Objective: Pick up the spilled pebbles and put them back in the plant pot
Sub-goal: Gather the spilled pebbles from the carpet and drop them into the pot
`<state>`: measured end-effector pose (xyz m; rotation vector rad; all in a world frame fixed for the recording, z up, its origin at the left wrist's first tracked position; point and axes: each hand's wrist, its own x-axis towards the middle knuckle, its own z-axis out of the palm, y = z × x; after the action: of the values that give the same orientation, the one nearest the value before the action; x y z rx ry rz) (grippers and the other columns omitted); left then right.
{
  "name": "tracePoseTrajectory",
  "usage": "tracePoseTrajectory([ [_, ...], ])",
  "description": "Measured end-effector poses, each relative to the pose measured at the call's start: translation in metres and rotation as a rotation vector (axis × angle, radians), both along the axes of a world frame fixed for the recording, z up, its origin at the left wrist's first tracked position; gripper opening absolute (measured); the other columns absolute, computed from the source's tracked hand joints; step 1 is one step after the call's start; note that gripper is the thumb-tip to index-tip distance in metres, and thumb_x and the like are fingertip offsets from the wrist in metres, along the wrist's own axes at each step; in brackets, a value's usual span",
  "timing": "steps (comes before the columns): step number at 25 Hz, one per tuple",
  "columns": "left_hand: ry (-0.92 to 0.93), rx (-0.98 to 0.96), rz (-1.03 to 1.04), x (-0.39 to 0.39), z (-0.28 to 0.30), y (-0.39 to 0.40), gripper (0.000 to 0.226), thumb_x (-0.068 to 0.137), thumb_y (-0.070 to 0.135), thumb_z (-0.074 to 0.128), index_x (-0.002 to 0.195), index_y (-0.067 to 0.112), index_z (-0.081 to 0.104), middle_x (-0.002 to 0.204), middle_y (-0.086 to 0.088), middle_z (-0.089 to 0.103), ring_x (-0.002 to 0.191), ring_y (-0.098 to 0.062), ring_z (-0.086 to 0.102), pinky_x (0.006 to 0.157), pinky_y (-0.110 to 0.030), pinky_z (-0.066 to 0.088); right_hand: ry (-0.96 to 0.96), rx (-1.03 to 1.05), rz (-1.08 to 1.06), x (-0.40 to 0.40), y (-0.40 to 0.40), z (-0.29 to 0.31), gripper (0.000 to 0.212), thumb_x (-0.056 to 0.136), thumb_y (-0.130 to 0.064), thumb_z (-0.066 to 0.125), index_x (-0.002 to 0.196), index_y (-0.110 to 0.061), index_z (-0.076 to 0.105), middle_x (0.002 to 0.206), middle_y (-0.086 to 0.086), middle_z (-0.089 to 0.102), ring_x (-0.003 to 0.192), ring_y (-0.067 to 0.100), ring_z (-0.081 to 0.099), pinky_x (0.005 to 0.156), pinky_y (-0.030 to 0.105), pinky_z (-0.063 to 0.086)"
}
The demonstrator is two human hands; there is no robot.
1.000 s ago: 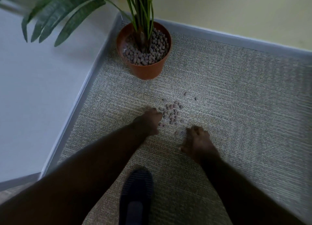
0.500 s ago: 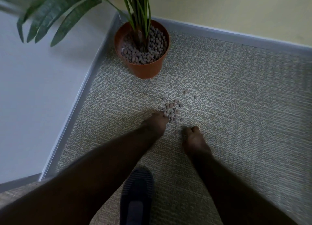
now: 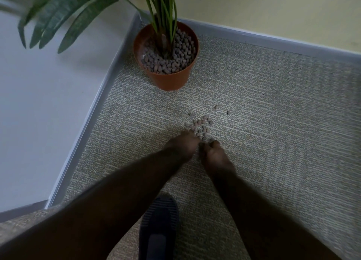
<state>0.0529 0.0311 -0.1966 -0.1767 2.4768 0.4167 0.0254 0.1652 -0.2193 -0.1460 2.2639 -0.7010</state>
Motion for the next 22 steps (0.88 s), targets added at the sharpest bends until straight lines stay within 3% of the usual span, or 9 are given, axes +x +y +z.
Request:
tracePoseTrajectory([
  [2, -0.014, -0.014, -0.045, -0.001, 0.0, 0.004, 0.036, 0.098, 0.027, 0.036, 0.126, 0.011, 0.052, 0.134, -0.015, 0.045, 0.125, -0.033, 0.047, 0.099, -0.046, 0.043, 0.053, 0.046, 0.088, 0.001, -0.001, -0.001, 0.031, 0.089, -0.047, 0.04, 0.103, -0.022, 0.053, 0.104, 0.008, 0.065, 0.092, 0.028, 0.062, 0.079, 0.037, 0.046],
  [6, -0.046, -0.019, -0.045, -0.003, 0.001, 0.007, 0.038, 0.1, 0.021, 0.031, 0.131, 0.006, 0.048, 0.138, -0.017, 0.044, 0.127, -0.033, 0.046, 0.103, -0.046, 0.042, 0.155, 0.094, 0.341, -0.001, 0.0, -0.002, 0.038, 0.092, -0.047, 0.037, 0.117, -0.022, 0.054, 0.117, 0.012, 0.064, 0.105, 0.03, 0.062, 0.091, 0.042, 0.048],
  [10, -0.055, -0.044, -0.088, 0.001, -0.002, 0.001, 0.037, 0.1, 0.02, 0.031, 0.128, 0.006, 0.05, 0.139, -0.015, 0.042, 0.129, -0.032, 0.044, 0.104, -0.049, 0.043, 0.217, 0.141, 0.427, -0.005, 0.004, -0.007, 0.023, 0.091, -0.045, 0.041, 0.096, -0.025, 0.051, 0.1, 0.005, 0.066, 0.089, 0.026, 0.059, 0.081, 0.036, 0.044],
  [12, -0.042, -0.042, -0.103, 0.007, -0.003, -0.004, 0.034, 0.098, 0.017, 0.033, 0.124, 0.007, 0.053, 0.137, -0.013, 0.042, 0.128, -0.031, 0.044, 0.101, -0.049, 0.045, 0.226, 0.135, 0.461, -0.008, 0.01, -0.006, 0.023, 0.091, -0.044, 0.043, 0.1, -0.024, 0.052, 0.091, -0.003, 0.06, 0.088, 0.024, 0.057, 0.079, 0.033, 0.041],
  [14, -0.038, -0.079, -0.083, 0.011, -0.002, -0.017, 0.03, 0.096, 0.012, 0.037, 0.12, 0.006, 0.054, 0.133, -0.013, 0.044, 0.124, -0.031, 0.047, 0.097, -0.049, 0.047, 0.249, 0.103, 0.486, -0.015, 0.019, -0.003, 0.025, 0.094, -0.042, 0.045, 0.106, -0.025, 0.058, 0.096, -0.004, 0.053, 0.095, 0.025, 0.059, 0.084, 0.034, 0.046],
  [16, -0.011, -0.124, -0.063, 0.007, 0.0, -0.038, 0.026, 0.093, 0.007, 0.041, 0.113, 0.002, 0.057, 0.127, -0.016, 0.047, 0.119, -0.033, 0.05, 0.098, -0.048, 0.047, 0.27, 0.045, 0.463, -0.027, 0.022, 0.006, 0.021, 0.096, -0.035, 0.046, 0.099, -0.025, 0.064, 0.097, -0.004, 0.046, 0.092, 0.024, 0.058, 0.086, 0.033, 0.049],
  [19, 0.182, -0.132, 0.082, -0.009, 0.018, -0.081, 0.021, 0.09, 0.008, 0.045, 0.096, -0.001, 0.064, 0.11, -0.02, 0.059, 0.104, -0.033, 0.058, 0.092, -0.043, 0.049, 0.331, -0.061, 0.321, -0.055, 0.009, 0.029, 0.012, 0.094, -0.026, 0.055, 0.091, -0.024, 0.067, 0.091, -0.01, 0.046, 0.081, 0.01, 0.056, 0.081, 0.023, 0.046],
  [22, 0.546, -0.073, 0.301, -0.024, 0.052, -0.115, 0.018, 0.081, 0.009, 0.056, 0.076, 0.001, 0.07, 0.086, -0.018, 0.066, 0.079, -0.029, 0.063, 0.074, -0.037, 0.053, 0.413, -0.124, 0.252, -0.084, -0.021, 0.059, 0.008, 0.092, -0.016, 0.059, 0.092, -0.016, 0.067, 0.078, -0.019, 0.046, 0.074, 0.001, 0.058, 0.068, 0.015, 0.047],
])
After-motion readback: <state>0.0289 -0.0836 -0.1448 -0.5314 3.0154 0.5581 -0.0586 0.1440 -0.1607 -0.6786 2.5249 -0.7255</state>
